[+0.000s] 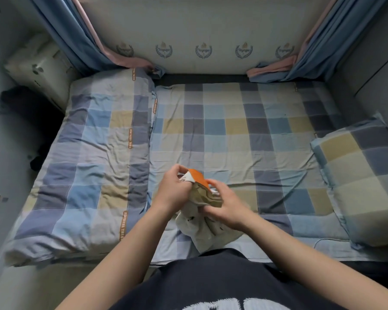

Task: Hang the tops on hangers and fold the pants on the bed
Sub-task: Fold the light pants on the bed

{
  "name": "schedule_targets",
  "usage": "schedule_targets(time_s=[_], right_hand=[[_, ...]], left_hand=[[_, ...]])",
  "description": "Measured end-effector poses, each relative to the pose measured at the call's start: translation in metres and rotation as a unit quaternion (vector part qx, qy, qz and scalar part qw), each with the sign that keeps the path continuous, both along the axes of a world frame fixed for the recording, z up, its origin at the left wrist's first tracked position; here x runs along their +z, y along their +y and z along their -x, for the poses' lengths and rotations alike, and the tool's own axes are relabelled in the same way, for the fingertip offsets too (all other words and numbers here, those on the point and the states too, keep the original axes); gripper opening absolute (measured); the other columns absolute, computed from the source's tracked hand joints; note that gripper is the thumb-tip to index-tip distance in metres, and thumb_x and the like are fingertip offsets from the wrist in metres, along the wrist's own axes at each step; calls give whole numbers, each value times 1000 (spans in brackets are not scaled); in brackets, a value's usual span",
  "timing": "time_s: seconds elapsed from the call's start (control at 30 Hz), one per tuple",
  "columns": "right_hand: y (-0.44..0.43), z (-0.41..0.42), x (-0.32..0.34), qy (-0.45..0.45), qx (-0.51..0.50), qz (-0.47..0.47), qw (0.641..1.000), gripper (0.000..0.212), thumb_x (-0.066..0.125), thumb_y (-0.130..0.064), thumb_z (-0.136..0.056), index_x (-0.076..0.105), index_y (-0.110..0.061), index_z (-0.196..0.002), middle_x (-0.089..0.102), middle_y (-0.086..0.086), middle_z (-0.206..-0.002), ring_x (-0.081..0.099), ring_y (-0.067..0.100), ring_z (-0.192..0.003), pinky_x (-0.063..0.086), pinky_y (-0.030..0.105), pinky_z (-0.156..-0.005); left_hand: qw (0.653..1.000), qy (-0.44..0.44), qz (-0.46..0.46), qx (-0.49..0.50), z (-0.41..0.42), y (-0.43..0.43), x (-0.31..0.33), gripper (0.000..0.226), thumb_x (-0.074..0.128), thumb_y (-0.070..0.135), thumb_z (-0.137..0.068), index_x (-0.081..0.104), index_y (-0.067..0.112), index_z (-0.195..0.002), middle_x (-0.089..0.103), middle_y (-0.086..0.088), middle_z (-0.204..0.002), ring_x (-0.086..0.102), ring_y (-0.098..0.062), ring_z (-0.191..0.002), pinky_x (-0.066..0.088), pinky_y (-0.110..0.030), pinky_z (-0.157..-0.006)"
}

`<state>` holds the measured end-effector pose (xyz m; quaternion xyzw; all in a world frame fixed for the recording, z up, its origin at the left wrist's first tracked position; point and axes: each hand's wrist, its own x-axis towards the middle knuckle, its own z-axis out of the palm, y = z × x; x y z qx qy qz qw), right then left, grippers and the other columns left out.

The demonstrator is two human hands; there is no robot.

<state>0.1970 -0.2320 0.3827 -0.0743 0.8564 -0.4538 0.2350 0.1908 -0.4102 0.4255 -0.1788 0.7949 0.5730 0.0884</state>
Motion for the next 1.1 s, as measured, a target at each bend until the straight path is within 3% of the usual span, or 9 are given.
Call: schedule_targets(time_s=[0.07,0.13,0.3,0.4,0.5,0.6,0.73,0.9,1.1], right_hand=[[-12,1,-2,27,-15,1,1000,33,71,-24,-86,62,-27,-118,66,-5,-117,61,14,-108,49,36,-96],[-15,7,-1,51,-27,-32,998,10,60,-14,-89,62,-21,-95,69,1,-93,62,25,-90,50,39,-82],[-2,29,12,179,-36,-112,977,19,57,-10,-86,41,-19,-81,48,4,-64,46,33,-63,38,40,-59],[8,41,17,221,-1,-132,966,22,59,-4,-84,45,-18,-93,51,1,-75,50,31,-66,43,39,-58],[22,50,4,201,18,-214,956,18,57,-1,-86,57,-14,-99,48,2,-95,53,31,-77,43,36,-65],[35,51,-14,189,7,-309,932,10,55,-10,-91,61,-17,-93,44,-1,-95,48,24,-79,36,30,-63],[44,48,-32,182,2,-375,909,17,49,-10,-91,60,-21,-97,52,1,-103,52,26,-97,38,33,-68],[60,50,-41,146,-48,-374,915,22,44,0,-85,44,-21,-93,54,0,-91,49,29,-76,33,32,-57],[123,53,-48,112,-82,-444,885,19,44,-2,-89,51,-17,-98,55,8,-108,50,34,-104,40,36,-69]], left_hand=[[999,13,16,-48,1,-3,4,19,57,7,-76,64,12,-92,71,-10,-87,61,-21,-73,47,-32,-67],[996,14,36,-81,3,-13,5,21,57,-1,-82,65,13,-94,71,-9,-85,60,-19,-70,47,-31,-64],[970,68,225,-58,6,-35,1,37,53,-6,-75,71,22,-89,66,1,-85,58,-20,-80,40,-29,-64],[949,76,306,-13,7,-44,-11,36,52,-8,-75,70,18,-91,57,-6,-98,55,-29,-95,43,-34,-79],[934,44,354,-3,6,-58,-30,36,48,-9,-76,68,14,-95,56,-11,-104,53,-35,-102,46,-40,-87],[923,11,383,-16,2,-69,-53,33,47,-6,-78,65,13,-97,55,-11,-107,50,-36,-105,46,-40,-86],[920,-22,390,-10,-1,-76,-77,29,48,-3,-80,63,14,-98,56,-10,-110,52,-35,-108,46,-39,-85],[917,-70,391,30,-6,-94,-94,25,48,-2,-83,59,18,-93,59,-8,-110,58,-32,-97,45,-35,-74],[912,-170,351,130,-27,-147,-111,18,51,5,-86,63,19,-86,67,-16,-103,58,-36,-90,42,-34,-78]])
